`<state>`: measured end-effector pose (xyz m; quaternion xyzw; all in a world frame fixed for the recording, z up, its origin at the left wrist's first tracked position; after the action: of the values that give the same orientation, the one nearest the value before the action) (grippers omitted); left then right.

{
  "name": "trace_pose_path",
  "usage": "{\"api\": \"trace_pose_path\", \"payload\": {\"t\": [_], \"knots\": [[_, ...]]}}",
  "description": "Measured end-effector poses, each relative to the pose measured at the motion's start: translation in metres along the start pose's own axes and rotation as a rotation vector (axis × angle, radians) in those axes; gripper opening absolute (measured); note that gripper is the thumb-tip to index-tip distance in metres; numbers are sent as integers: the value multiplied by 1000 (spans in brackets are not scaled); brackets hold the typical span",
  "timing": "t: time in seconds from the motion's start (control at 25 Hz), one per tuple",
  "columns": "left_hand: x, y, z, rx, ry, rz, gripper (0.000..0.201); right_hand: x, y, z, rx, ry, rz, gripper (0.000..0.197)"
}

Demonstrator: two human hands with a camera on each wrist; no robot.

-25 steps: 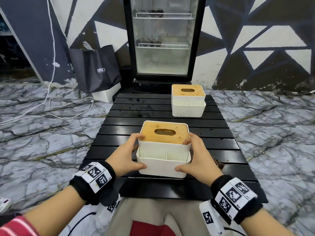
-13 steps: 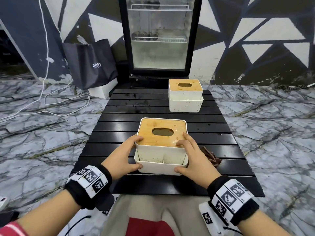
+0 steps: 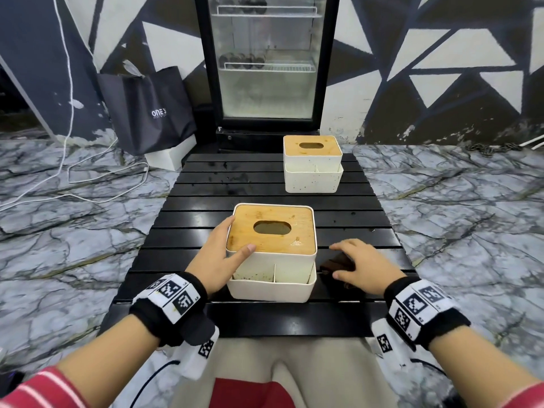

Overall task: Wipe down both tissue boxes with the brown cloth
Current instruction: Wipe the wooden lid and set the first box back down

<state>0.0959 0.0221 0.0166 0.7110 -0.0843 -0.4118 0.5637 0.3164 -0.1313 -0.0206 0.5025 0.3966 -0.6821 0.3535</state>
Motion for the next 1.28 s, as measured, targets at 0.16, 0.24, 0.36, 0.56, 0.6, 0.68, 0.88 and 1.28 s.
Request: {"api": "trace_pose_path", "payload": {"t": [0.16, 0.24, 0.36, 0.56, 0.6, 0.68, 0.88, 1.28], "knots": [[6, -3, 0, -52, -1, 58, 76, 17, -6, -5, -29, -73, 13, 61], [7, -2, 1, -54, -1, 76, 75, 19, -9, -7, -49, -99, 36, 61], [6, -3, 1, -61, 1, 94, 76, 20, -14, -8, -63, -111, 93, 58], [6, 1, 2, -71, -7, 94, 75, 15, -17, -9, -59, -105, 133, 47], [7, 2, 2, -72, -13, 89, 74, 13, -18, -9, -60, -94, 127, 44], [8, 3, 3, -78, -26, 84, 74, 10, -19, -8, -59, -73, 93, 39], [3, 5, 0, -102, -27, 92, 75, -33, -13, -5, 23, 152, -156, 33], [14, 11, -21, -105, -22, -43, 94, -79, -90, -19, -216, 321, -177, 39]]}}
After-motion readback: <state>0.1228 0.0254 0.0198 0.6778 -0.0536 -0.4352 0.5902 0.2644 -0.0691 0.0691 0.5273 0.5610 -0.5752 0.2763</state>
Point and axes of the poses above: each hand's wrist, its own z-axis away from the middle knuckle, its own x-axis out of the palm, y = z × x, the point moved 10 cm from there along -z, towards the middle knuckle, and after that the axes turned 11 degrees about z, right-handed, at the moved point
